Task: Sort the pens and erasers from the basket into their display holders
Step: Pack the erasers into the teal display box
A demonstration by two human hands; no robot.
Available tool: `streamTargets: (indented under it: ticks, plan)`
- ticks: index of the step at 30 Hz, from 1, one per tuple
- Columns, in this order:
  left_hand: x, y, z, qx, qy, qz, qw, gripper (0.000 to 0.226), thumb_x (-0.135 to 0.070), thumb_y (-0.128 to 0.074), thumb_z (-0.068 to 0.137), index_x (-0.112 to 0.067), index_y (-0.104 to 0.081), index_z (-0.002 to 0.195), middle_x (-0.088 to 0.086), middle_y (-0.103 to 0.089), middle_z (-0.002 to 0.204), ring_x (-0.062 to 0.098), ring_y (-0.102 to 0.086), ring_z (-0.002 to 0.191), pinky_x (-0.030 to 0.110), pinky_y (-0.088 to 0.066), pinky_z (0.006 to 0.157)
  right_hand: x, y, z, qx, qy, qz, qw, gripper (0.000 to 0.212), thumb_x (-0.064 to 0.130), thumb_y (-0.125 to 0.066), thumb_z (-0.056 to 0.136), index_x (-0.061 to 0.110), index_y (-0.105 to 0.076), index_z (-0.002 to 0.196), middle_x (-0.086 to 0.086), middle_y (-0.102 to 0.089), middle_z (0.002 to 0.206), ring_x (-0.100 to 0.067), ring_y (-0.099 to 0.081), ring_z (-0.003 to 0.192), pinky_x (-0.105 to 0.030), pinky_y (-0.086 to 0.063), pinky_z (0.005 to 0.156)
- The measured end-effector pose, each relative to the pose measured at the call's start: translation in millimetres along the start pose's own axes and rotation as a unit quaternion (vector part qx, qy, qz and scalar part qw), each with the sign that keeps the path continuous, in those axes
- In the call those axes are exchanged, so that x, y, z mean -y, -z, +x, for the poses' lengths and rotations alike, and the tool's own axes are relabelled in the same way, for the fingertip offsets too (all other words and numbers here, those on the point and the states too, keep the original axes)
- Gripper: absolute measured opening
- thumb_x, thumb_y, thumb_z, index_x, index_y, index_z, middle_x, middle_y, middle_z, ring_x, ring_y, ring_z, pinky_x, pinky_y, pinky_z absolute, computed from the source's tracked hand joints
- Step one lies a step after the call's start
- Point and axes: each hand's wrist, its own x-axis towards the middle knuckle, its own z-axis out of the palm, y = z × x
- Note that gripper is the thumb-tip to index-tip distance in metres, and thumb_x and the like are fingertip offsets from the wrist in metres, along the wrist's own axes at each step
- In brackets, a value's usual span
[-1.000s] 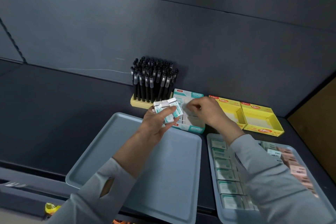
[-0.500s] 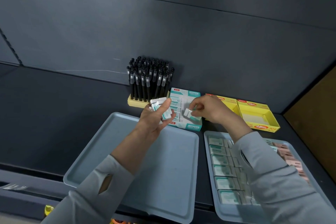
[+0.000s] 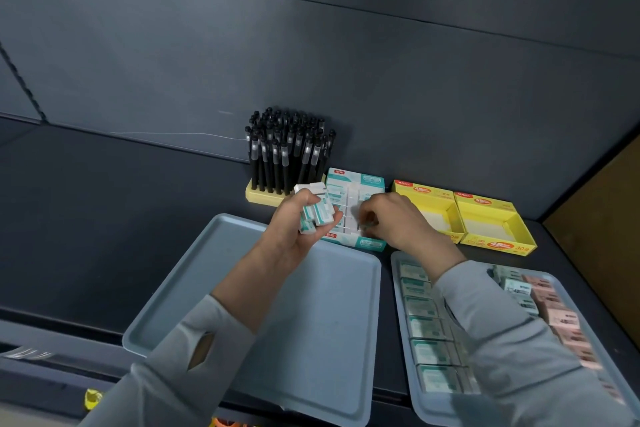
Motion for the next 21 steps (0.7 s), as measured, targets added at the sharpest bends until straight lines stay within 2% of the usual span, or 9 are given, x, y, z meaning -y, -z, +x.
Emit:
streamTargets:
  ticks: [2, 4, 6, 8, 10, 14, 17, 19, 21]
  plan:
    - [1.5, 0.5, -0.5, 0.019, 0.002, 0.0, 1.0, 0.021, 0.002, -0.044, 0.092, 0.002, -0.054, 0.11, 0.025, -0.066, 0.109, 0.034, -0.064, 0.104, 0.04, -0.056, 0.084, -3.4, -0.8, 1.5, -0.009, -0.004, 0.024, 1.0, 0.013, 0.019, -0.069, 0.087, 0.024, -0.075, 0.097, -0.001, -0.071, 0.108, -0.022, -0.061, 0.094, -0.032, -0.053, 0.078]
    - [4.5, 1.7, 2.2, 0.04, -0.009, 0.022, 0.999, 0.028, 0.003, -0.049, 0.092, 0.003, -0.053, 0.12, 0.023, -0.068, 0.111, 0.032, -0.068, 0.101, 0.038, -0.058, 0.079, -2.0, 2.2, 2.0, -0.045, -0.021, 0.163, 0.985, 0.01, 0.023, -0.068, 0.09, 0.024, -0.076, 0.096, 0.004, -0.073, 0.102, -0.017, -0.064, 0.091, -0.031, -0.053, 0.078]
    - [8.3, 2.6, 6.6, 0.056, -0.03, 0.059, 0.996, 0.038, 0.001, -0.058, 0.09, 0.002, -0.052, 0.128, 0.021, -0.068, 0.115, 0.029, -0.069, 0.102, 0.037, -0.058, 0.082, 6.1, 9.9, 1.5, -0.083, -0.049, 0.35, 0.932, 0.011, 0.026, -0.065, 0.093, 0.021, -0.075, 0.091, 0.007, -0.074, 0.088, -0.013, -0.067, 0.085, -0.03, -0.053, 0.076]
    - [11.0, 2.4, 8.6, 0.067, -0.047, 0.098, 0.992, 0.046, -0.002, -0.063, 0.089, -0.002, -0.049, 0.132, 0.018, -0.066, 0.122, 0.029, -0.066, 0.11, 0.04, -0.056, 0.09, 15.0, 17.3, 0.5, -0.069, -0.058, 0.467, 0.879, 0.014, 0.03, -0.066, 0.093, 0.019, -0.073, 0.09, 0.007, -0.073, 0.081, -0.009, -0.068, 0.077, -0.025, -0.051, 0.067]
    - [12.6, 0.2, 8.4, 0.068, -0.06, 0.133, 0.987, 0.047, -0.003, -0.065, 0.088, -0.006, -0.048, 0.132, 0.015, -0.064, 0.124, 0.027, -0.065, 0.11, 0.039, -0.055, 0.09, 20.4, 19.9, 0.8, -0.042, -0.049, 0.497, 0.865, 0.012, 0.028, -0.069, 0.091, 0.017, -0.073, 0.092, 0.003, -0.071, 0.081, -0.006, -0.065, 0.072, -0.022, -0.049, 0.062]
    - [14.1, -4.5, 8.8, 0.018, -0.083, 0.137, 0.987, 0.043, -0.001, -0.066, 0.087, -0.013, -0.047, 0.124, 0.011, -0.065, 0.112, 0.021, -0.067, 0.095, 0.038, -0.056, 0.087, 21.8, 17.4, 1.7, -0.022, -0.058, 0.556, 0.829, 0.001, 0.014, -0.07, 0.089, 0.014, -0.07, 0.09, 0.004, -0.065, 0.075, -0.004, -0.059, 0.067, -0.02, -0.049, 0.057]
    - [13.3, -2.5, 10.6, 0.002, -0.089, 0.127, 0.988, 0.042, -0.006, -0.066, 0.089, -0.007, -0.048, 0.126, 0.013, -0.067, 0.116, 0.021, -0.069, 0.097, 0.04, -0.056, 0.088, 16.3, 18.9, 0.5, -0.038, -0.07, 0.595, 0.8, 0.004, 0.01, -0.071, 0.087, 0.011, -0.07, 0.091, 0.005, -0.066, 0.072, -0.002, -0.059, 0.063, -0.018, -0.047, 0.053]
    - [10.8, -0.4, 11.2, -0.006, -0.089, 0.114, 0.989, 0.043, -0.01, -0.066, 0.09, -0.002, -0.049, 0.129, 0.015, -0.066, 0.12, 0.022, -0.069, 0.101, 0.04, -0.056, 0.09, 6.8, 22.4, -0.4, -0.074, -0.076, 0.559, 0.822, 0.004, 0.009, -0.072, 0.087, 0.01, -0.071, 0.091, 0.001, -0.065, 0.072, -0.003, -0.057, 0.059, -0.018, -0.046, 0.052]
    - [7.2, 0.0, 10.4, -0.02, -0.08, 0.089, 0.993, 0.041, -0.015, -0.066, 0.091, -0.002, -0.051, 0.127, 0.017, -0.067, 0.118, 0.024, -0.068, 0.103, 0.039, -0.057, 0.089, -4.9, 25.5, -0.3, -0.087, -0.067, 0.426, 0.898, 0.004, 0.013, -0.073, 0.087, 0.013, -0.075, 0.091, 0.003, -0.066, 0.073, -0.003, -0.054, 0.059, -0.016, -0.046, 0.054]
